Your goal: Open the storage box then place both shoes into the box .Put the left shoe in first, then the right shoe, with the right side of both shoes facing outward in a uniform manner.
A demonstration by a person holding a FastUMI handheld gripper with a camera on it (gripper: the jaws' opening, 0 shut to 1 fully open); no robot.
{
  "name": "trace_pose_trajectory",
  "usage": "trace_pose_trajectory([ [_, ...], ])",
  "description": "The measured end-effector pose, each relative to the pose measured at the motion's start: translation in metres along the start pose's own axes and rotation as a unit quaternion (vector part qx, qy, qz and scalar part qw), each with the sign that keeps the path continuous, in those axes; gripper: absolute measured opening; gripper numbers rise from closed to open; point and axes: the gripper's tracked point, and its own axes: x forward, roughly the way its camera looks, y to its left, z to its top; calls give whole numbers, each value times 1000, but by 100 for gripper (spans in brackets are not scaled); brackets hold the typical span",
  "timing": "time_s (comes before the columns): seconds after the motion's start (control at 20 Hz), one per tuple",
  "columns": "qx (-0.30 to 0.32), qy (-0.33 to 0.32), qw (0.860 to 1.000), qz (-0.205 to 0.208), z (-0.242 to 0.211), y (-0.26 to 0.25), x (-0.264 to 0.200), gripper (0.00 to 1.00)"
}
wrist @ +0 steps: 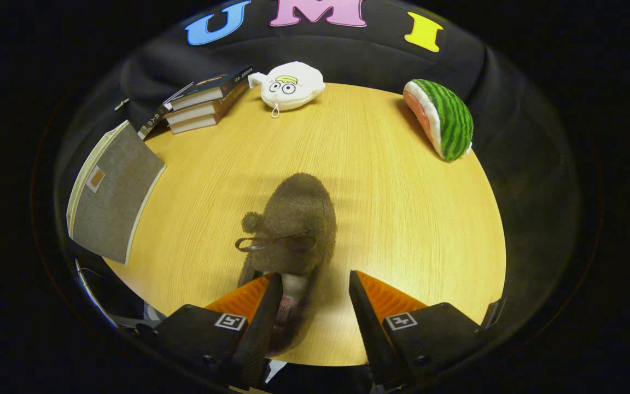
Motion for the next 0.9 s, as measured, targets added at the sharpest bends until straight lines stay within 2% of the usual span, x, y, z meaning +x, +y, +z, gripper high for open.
trace_pose_trajectory([
  [0.1,-3,1,1000,-9,3,-2,11,75],
  [0.25,-9,4,1000,-25,1,-8,29,52],
  [0.35,2,2,999,-41,2,-10,28,26],
  [0.4,12,-1,998,-54,2,-15,26,23],
  [0.45,23,-1,998,-53,3,-10,22,9],
  [0.7,54,-10,998,-34,16,6,-11,9],
  [0.9,75,-25,997,7,50,49,-49,9],
])
